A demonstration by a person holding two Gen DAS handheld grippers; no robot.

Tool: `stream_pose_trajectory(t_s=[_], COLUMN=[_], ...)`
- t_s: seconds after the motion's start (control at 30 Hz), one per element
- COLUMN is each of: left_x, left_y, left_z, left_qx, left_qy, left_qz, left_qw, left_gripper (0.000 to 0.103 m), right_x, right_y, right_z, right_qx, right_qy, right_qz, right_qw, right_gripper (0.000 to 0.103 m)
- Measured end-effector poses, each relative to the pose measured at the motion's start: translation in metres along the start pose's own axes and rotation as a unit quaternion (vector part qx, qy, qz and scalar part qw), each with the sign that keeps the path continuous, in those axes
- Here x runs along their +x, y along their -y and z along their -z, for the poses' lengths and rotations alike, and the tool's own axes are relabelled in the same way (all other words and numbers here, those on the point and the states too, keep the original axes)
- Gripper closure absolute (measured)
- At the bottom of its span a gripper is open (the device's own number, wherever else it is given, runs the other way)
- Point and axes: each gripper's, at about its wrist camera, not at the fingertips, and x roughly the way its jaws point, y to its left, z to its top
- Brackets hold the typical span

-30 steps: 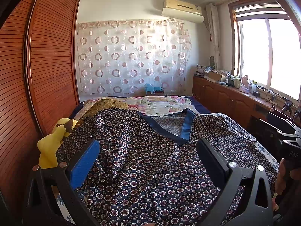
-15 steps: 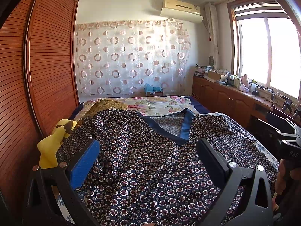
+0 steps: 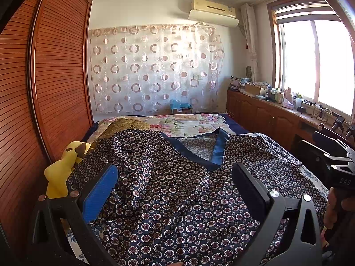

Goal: Fold small clothes

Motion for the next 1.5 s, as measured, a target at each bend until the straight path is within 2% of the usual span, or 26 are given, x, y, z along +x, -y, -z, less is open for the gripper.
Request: stream_pose_trajectory(t_s=[1.1,1.37,1.5], left_x=[0.000,0.006,0.016], left_y=[0.004,-0.010,-0.015], left_z=[0.002,-0.004,0.004], left_qx=[0.002,-0.003,-0.003], left_qy=[0.001,-0.012,-0.021], left_qz=[0.000,-0.002,-0.006], left_qw=[1.0000,0.9999,0.9998], left_gripper=[0.000,0.000,0.000], right_x=[0.000,0.011,0.022], right_y=[-0.002,-0.003,-0.004], right_z=[-0.001,0.004,0.007], right_qx=[-0.003,-0.007,-0.010], right_qy=[0.004,0.006,-0.003], right_qz=[0.001,-0.010,-0.021], right_qw=[1.000,1.000,1.000], right_gripper=[0.000,0.000,0.000])
